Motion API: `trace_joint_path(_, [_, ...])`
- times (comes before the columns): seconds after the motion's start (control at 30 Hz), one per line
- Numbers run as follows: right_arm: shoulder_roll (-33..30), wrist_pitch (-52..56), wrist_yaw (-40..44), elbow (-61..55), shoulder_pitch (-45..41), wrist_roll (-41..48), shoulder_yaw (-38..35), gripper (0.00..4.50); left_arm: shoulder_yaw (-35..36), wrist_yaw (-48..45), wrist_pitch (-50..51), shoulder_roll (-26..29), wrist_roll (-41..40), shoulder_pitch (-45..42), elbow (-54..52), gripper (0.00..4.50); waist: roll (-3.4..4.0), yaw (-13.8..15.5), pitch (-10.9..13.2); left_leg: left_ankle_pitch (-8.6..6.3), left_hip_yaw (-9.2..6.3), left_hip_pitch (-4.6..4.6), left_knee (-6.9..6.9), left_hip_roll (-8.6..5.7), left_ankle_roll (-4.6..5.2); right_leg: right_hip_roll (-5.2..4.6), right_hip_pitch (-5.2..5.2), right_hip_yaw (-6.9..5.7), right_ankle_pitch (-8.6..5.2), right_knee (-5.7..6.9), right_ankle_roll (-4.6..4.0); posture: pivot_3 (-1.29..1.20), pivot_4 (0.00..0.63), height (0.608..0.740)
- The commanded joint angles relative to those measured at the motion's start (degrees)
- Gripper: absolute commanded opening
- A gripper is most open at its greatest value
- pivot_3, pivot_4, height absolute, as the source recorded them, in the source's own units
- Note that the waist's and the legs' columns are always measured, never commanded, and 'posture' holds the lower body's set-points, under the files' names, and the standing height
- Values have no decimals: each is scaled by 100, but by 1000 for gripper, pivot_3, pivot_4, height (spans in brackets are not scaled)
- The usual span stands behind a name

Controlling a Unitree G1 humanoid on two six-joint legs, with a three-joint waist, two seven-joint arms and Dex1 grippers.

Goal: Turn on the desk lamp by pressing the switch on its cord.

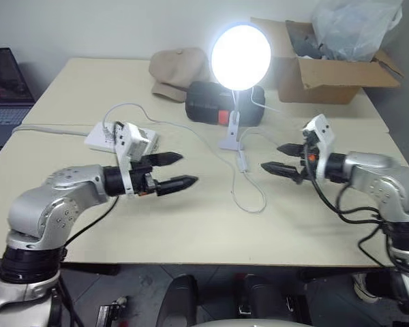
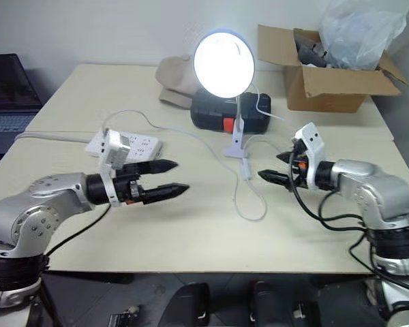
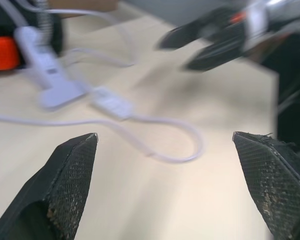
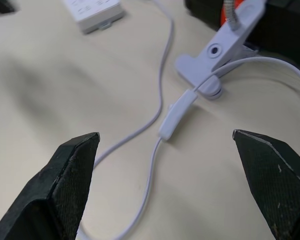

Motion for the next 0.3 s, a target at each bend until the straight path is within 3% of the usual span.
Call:
trace_joint_path(0.03, [-480, -546, 765, -440, 253, 164, -574, 4481, 217, -355, -736, 383, 594, 265, 191, 4500, -1, 0, 1, 0, 1, 0, -3, 0, 0, 0, -3, 1, -1, 0, -1, 0, 150, 740])
trace_joint_path(0.3, [-1210, -1028, 1409, -509, 972, 83, -1313, 4481, 574, -882, -607, 659, 301, 442, 12, 4500, -5, 40, 4, 0, 1, -3, 0, -3, 0, -12, -1, -6, -2, -2, -2, 0, 150, 740])
